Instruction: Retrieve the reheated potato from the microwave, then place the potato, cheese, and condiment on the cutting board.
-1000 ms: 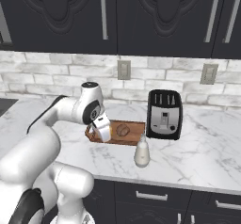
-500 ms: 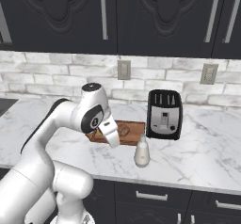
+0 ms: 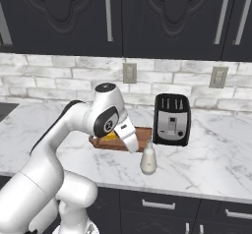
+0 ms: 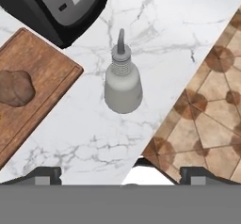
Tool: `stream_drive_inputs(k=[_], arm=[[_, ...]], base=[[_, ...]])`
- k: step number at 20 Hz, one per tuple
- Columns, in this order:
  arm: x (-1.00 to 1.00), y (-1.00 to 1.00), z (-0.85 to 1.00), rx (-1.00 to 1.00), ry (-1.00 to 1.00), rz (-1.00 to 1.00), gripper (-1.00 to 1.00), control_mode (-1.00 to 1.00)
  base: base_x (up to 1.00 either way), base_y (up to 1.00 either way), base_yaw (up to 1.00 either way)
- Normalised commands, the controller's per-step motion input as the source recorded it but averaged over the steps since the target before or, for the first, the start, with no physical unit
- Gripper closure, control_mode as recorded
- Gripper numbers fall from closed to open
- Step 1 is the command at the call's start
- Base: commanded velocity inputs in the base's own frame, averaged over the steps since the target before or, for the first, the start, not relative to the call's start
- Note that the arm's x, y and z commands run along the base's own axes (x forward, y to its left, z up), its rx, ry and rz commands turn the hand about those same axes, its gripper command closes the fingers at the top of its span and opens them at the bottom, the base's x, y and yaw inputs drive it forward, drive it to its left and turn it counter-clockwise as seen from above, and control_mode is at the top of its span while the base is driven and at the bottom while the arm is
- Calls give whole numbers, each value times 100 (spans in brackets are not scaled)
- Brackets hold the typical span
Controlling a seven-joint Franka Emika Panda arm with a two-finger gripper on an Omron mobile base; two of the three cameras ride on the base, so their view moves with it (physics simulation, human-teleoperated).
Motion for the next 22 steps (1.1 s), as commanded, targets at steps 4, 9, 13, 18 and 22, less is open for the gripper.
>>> stream_drive_inputs(k=[4, 9, 13, 18, 22], arm=[[0, -49, 0, -5, 0, 0, -100, -100], [0, -20, 0, -5, 0, 0, -100, -100], [0, -13, -2, -1, 0, 1, -100, -100], [1, -19, -16, -1, -1, 3, -100, -100], [19, -9, -30, 0, 0, 4, -100, -100]], base=[[0, 0, 0], [0, 0, 0], [0, 0, 0], [0, 0, 0], [0, 0, 0]])
